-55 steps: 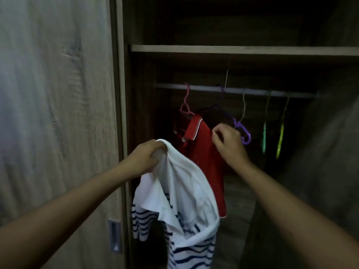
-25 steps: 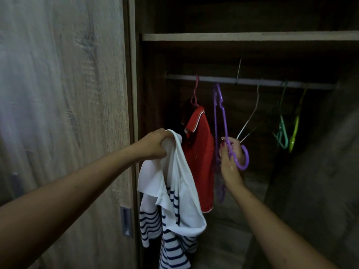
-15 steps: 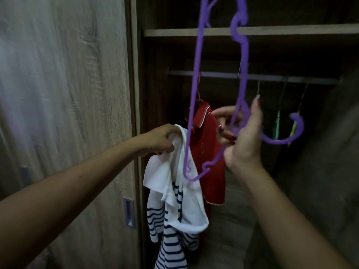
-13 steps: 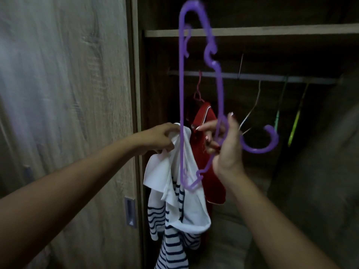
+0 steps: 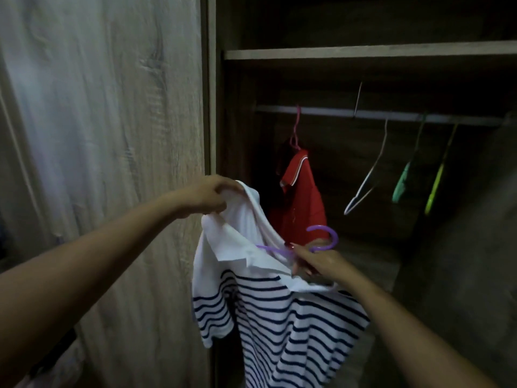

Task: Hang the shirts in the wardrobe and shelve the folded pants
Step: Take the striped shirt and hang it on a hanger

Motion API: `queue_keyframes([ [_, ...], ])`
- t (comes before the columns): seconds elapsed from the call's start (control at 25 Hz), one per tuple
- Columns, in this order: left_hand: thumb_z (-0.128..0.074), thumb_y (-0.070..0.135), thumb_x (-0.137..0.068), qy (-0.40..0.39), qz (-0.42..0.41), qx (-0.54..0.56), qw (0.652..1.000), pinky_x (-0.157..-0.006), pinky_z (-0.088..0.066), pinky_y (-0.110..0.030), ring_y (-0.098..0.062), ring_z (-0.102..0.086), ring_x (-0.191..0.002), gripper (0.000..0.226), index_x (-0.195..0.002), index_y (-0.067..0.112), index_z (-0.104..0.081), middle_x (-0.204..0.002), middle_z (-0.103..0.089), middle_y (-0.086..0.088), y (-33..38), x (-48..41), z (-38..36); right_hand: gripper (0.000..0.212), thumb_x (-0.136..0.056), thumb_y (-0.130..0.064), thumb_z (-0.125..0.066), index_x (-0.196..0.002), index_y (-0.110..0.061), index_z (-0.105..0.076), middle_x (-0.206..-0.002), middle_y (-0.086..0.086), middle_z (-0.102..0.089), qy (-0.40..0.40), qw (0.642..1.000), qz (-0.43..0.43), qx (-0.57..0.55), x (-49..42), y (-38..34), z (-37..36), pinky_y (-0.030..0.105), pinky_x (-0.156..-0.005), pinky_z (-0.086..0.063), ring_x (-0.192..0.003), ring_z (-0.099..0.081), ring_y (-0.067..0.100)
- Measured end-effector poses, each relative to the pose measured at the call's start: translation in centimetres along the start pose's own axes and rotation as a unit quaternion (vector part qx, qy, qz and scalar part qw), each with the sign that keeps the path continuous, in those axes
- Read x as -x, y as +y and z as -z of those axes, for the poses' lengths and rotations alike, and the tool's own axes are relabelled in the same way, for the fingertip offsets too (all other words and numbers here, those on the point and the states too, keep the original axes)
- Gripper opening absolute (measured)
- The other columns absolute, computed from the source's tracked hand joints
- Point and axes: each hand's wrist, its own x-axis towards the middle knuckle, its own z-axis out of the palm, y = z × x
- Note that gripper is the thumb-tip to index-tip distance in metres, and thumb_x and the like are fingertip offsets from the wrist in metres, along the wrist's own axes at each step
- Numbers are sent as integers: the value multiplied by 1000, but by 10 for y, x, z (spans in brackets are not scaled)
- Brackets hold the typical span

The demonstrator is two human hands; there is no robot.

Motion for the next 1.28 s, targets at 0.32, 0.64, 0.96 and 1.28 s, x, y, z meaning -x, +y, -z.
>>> queue_keyframes([
  [0.32,-57,-6,-71,-76,-65,-31,994,-86,-54,-28,-11,-62,-104,58,-120,24,-64,-119,-66,6,11,-11,-44,27,-78,-21,-75,-54,-19,-62,-51,-7,-61,60,993,94,-45,-19,-26,3,16,-48,-40,-44,-50,1],
  [0.64,-37,72,-80,22,-185,-176,967,-72,-46,-26,-4,-56,-81,63,-108,22,-62,-91,-64,8,-32,-11,-54,31,-89,-11,-63,-58,-13,-63,-36,-13,-56,97,984,119,-89,-3,-42,30,6,-41,-29,-33,-40,-2],
  [0.96,-40,58,-90,85,-273,-99,953,-57,-37,-10,0,-55,-63,32,-85,31,-56,-69,-53,20,-55,-11,-68,29,-91,-8,-45,-108,-1,-67,-112,-1,-69,-181,970,-31,-161,4,1,63,21,-94,-47,-108,-61,8],
  [1.28,-47,45,-93,69,-260,-201,942,-59,-42,-13,5,-54,-62,18,-83,33,-57,-71,-57,19,-73,-13,-64,25,-71,-1,-73,-85,-21,-71,-93,-1,-71,-64,983,99,141,2,40,52,43,-87,-52,-92,-66,16],
])
